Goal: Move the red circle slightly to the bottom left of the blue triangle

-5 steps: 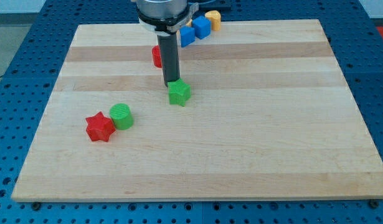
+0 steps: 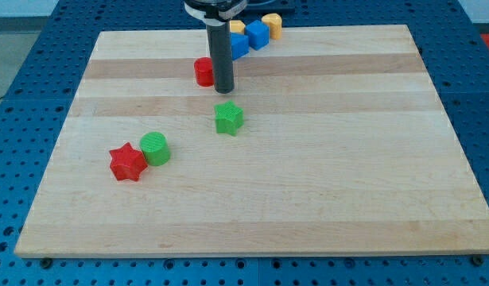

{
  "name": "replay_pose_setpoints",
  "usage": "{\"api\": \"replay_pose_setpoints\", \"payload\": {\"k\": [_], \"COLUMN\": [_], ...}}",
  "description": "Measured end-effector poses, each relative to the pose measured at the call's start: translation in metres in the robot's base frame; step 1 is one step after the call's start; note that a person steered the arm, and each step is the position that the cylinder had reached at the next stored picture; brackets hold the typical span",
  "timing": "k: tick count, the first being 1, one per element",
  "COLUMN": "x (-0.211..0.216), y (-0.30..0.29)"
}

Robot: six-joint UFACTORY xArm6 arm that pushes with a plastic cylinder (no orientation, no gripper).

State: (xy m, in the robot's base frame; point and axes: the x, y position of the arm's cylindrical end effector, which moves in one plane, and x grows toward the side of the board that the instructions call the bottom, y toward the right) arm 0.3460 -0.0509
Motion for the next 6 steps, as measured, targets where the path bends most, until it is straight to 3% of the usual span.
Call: {"api": "replay_pose_setpoints", "payload": {"k": [6], "x": [-0.037], "y": [-0.012]}}
